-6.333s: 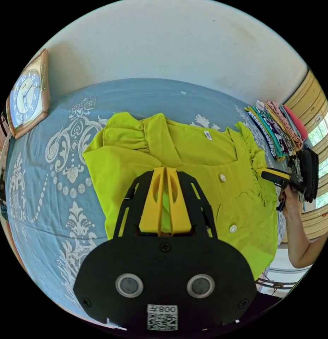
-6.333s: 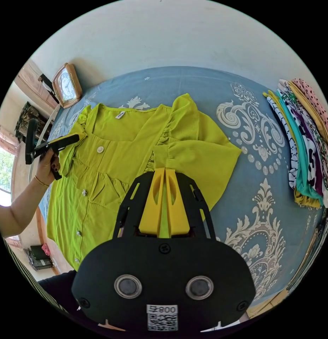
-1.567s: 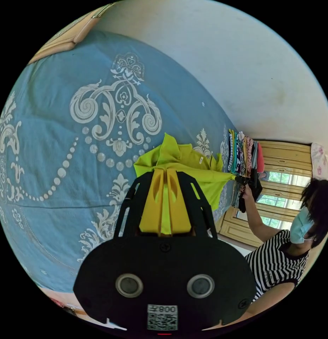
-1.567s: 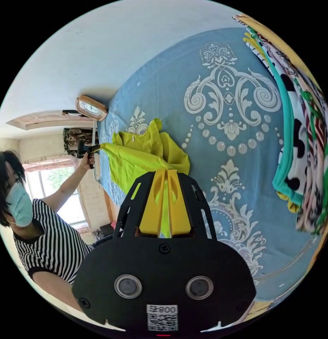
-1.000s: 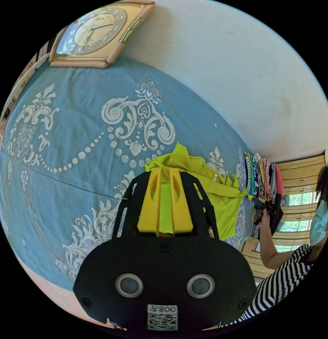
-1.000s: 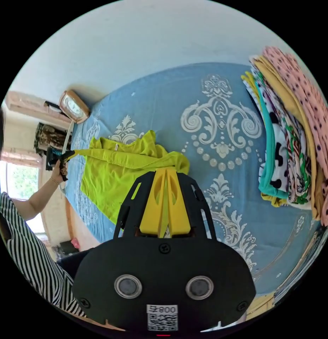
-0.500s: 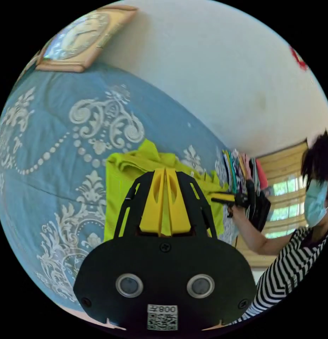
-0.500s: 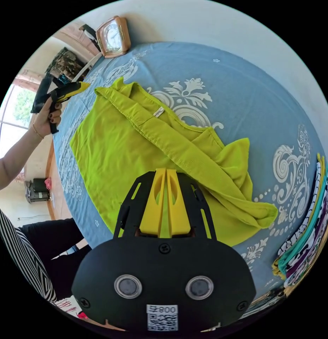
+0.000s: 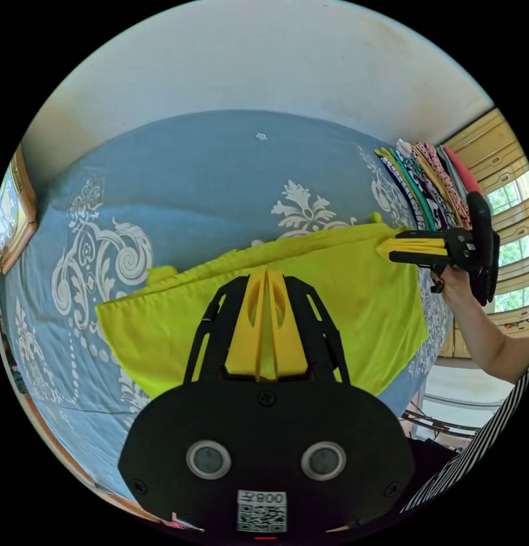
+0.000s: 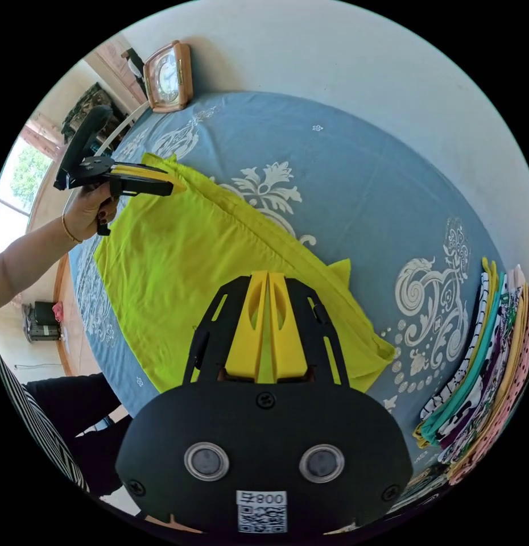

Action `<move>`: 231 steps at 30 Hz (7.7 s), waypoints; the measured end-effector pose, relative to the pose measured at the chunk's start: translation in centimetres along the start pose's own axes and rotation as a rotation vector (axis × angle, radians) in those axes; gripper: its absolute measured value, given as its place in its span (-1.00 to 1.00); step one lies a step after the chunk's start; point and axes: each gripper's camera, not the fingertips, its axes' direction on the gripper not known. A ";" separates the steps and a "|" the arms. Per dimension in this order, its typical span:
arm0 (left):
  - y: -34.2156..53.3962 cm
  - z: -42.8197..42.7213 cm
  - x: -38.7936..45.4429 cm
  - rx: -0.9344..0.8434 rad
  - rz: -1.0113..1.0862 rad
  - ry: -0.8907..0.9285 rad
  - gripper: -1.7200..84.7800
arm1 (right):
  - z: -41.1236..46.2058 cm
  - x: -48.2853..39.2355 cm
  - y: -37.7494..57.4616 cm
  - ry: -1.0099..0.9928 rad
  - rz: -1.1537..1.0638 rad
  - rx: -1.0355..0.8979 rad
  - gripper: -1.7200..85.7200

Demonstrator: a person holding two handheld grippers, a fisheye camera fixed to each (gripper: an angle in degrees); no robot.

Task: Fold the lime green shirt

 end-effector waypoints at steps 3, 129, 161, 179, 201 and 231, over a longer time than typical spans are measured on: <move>0.4 -0.4 -0.8 0.053 -0.029 0.010 -0.96 | -0.7 1.1 1.2 -0.022 0.064 0.040 -0.96; 29.1 43.8 24.3 -0.045 0.332 0.396 -0.94 | 12.6 32.6 30.7 -0.727 0.870 0.391 -0.79; 40.0 17.0 -7.0 0.287 -0.327 0.499 -0.94 | 20.7 10.9 -4.1 -0.924 0.404 0.429 -0.95; 52.4 8.4 -25.2 0.479 -0.822 0.754 -0.94 | 34.9 -6.1 -20.9 -0.811 0.233 0.178 -0.94; 58.5 -0.4 -28.7 0.518 -0.920 0.725 -0.95 | 40.7 -12.8 -24.4 -0.710 0.055 0.201 -0.96; 51.0 0.8 -23.7 0.362 -0.623 0.445 -0.95 | 47.4 -11.0 -4.7 -0.735 0.159 -0.026 -0.95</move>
